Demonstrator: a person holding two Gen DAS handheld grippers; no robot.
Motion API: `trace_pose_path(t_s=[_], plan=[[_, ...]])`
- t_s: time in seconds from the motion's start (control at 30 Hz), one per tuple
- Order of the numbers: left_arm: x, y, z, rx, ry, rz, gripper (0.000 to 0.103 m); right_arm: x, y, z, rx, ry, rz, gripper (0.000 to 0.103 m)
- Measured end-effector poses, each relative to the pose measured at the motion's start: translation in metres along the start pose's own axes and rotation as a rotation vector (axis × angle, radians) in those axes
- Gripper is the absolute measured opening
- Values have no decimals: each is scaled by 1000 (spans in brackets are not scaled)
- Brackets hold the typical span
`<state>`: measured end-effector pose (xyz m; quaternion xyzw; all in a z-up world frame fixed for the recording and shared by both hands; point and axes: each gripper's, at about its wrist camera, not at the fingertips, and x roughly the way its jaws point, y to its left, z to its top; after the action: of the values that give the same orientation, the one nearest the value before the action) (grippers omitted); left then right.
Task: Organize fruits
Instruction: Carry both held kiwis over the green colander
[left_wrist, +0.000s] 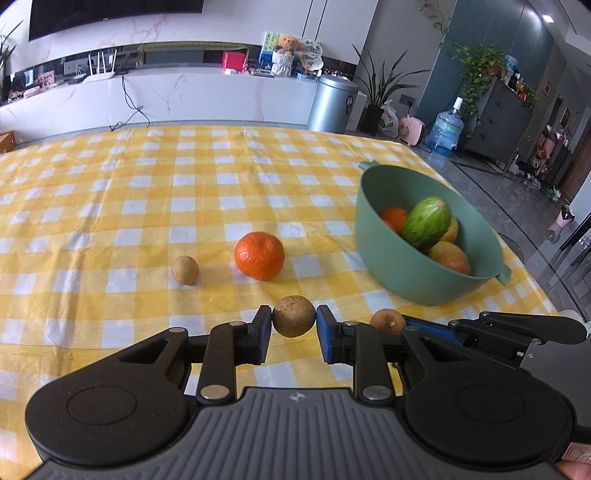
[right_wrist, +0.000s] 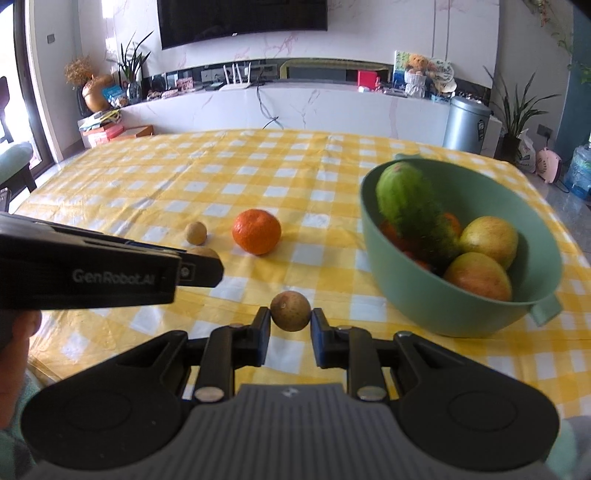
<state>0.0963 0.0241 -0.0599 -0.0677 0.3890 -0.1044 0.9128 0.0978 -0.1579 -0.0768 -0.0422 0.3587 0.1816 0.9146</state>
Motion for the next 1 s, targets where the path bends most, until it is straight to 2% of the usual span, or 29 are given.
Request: trace_pose_path(t_s=[0.13,0.47,0.77,1.0], plan=[[-14,-15,4,30,-21,13,29,-21,-12,3,54,-34,27,19],[-39,-57,20,70,-58,-40,29,-77,-50,12,55,-164,-35,20],[-36,-106,34,156,-67,-92,29,-100,-79,16,-24,-202,-97,19],[-21,-131,41,188,-57,-121,29,-103,-108,18,-42,-198,-130,20]])
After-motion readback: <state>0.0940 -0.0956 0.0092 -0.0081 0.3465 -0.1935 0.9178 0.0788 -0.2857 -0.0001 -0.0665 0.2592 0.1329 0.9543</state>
